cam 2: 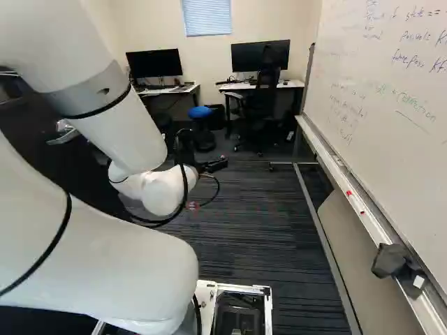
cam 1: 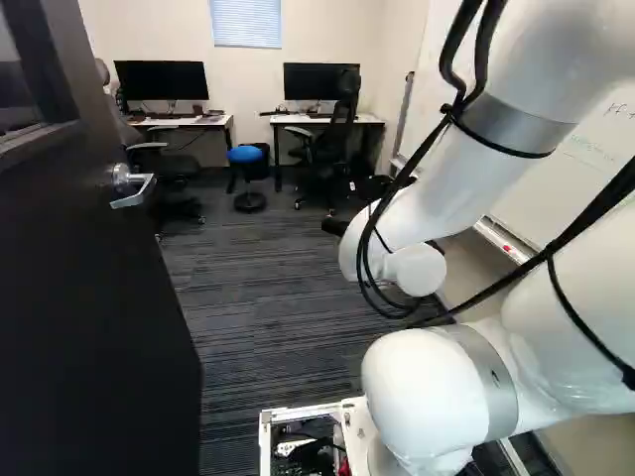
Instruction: Open the door and move inside
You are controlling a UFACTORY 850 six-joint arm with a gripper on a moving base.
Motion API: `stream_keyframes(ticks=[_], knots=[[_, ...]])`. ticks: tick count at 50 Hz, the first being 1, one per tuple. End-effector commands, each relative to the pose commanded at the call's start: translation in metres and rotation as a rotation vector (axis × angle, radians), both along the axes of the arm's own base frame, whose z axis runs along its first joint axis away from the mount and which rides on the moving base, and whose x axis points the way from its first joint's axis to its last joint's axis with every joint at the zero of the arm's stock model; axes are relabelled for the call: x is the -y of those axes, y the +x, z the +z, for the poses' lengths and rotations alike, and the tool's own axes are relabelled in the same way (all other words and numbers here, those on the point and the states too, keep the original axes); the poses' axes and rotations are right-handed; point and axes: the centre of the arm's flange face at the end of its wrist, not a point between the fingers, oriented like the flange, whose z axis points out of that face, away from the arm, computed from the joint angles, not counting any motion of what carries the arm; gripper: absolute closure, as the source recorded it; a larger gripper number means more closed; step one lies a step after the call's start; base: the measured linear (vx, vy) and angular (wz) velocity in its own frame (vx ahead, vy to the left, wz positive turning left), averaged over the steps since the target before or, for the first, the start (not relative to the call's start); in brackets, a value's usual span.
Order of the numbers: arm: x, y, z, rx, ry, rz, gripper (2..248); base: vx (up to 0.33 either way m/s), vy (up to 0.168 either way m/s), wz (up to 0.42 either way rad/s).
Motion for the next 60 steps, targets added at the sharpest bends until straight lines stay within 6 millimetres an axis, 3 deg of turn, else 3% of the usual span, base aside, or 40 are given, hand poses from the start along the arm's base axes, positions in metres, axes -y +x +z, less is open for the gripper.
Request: stream_keyframes(ticks=[60], knots=[[0.0000,0.0000,0.0000,0.000,0.000,0.000,3,0.238,0.005,-0.010]])
